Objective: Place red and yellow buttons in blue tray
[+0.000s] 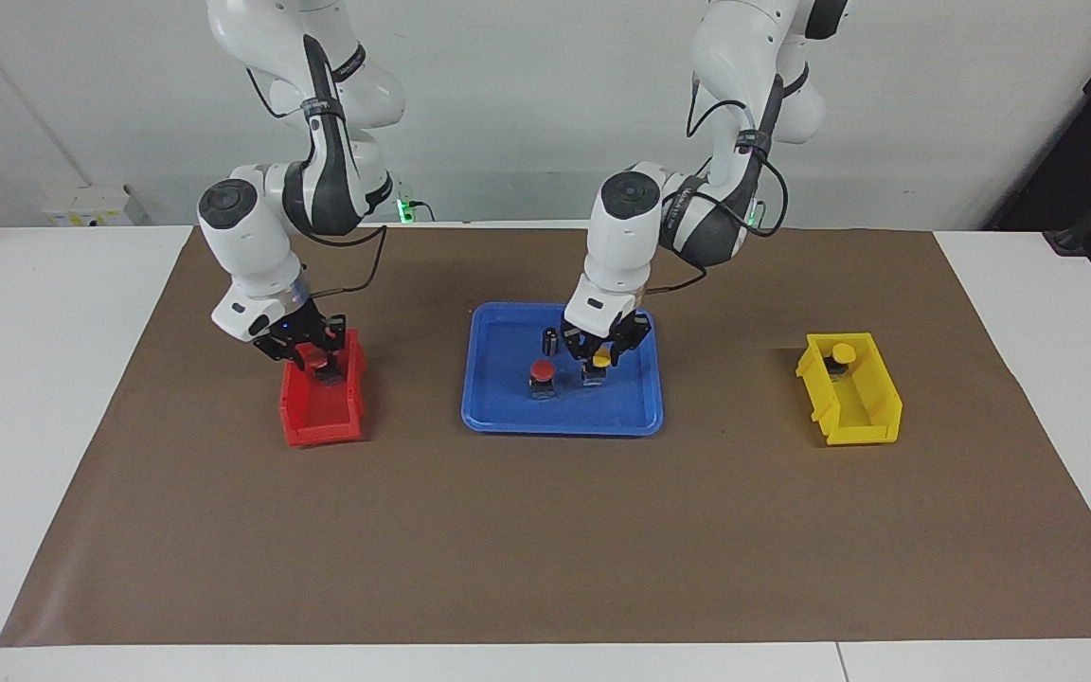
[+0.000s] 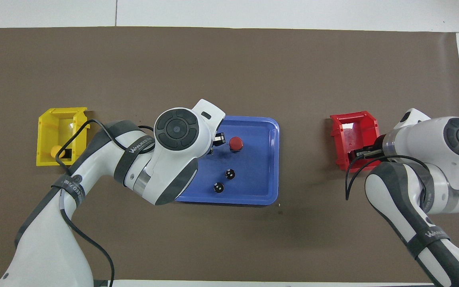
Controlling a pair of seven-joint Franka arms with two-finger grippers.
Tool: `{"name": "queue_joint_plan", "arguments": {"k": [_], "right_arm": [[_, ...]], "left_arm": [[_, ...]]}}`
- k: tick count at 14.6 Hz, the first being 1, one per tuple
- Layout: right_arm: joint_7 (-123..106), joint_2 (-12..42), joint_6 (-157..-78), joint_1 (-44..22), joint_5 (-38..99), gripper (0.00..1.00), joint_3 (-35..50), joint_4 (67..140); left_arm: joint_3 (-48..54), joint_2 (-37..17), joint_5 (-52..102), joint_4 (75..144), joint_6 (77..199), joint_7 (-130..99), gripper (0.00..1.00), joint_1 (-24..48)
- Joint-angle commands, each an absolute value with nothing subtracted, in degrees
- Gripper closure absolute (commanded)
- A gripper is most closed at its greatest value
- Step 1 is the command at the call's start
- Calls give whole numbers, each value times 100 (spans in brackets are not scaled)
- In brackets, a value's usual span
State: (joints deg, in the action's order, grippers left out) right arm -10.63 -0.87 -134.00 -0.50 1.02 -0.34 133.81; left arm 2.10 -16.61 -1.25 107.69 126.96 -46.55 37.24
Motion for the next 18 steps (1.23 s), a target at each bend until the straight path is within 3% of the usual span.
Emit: {"name": "queue_joint_plan", "arguments": {"k": [1, 2, 3, 4, 7, 10, 15, 18], "right_arm": [[-1213, -167, -13264, -8, 202, 66, 44, 13264], [-1204, -115, -13071, -52, 202, 67, 53, 13054], [-1187, -10, -12774, -114, 202, 67, 53, 12721], [-1169, 113, -12309, -166, 202, 67, 53, 12291], [-1134, 517, -11008, -211, 167, 67, 88, 10947], [-329, 790, -10521, -657, 88, 67, 193, 10153], [2149, 1071, -11372, -2028, 97, 67, 202, 10177], [2802, 1484, -11968, -2416, 79, 67, 202, 10274]], "left_arm": [[114, -1775, -79, 10714, 12849, -4632, 68, 3753], [106, -1775, -70, 10696, 12797, -4649, 33, 3762], [88, -1767, -88, 10661, 12692, -4667, 14, 3805], [88, -1706, -97, 10522, 12352, -4632, 8, 3806], [9, -1180, -167, 10196, 11078, -3933, 4, 3631], [-53, -739, -167, 10195, 10390, -2693, 0, 2867], [-53, -317, -167, 10406, 10107, -355, 0, 1084], [-53, -299, -167, 10494, 10273, 533, 0, 258]]}}
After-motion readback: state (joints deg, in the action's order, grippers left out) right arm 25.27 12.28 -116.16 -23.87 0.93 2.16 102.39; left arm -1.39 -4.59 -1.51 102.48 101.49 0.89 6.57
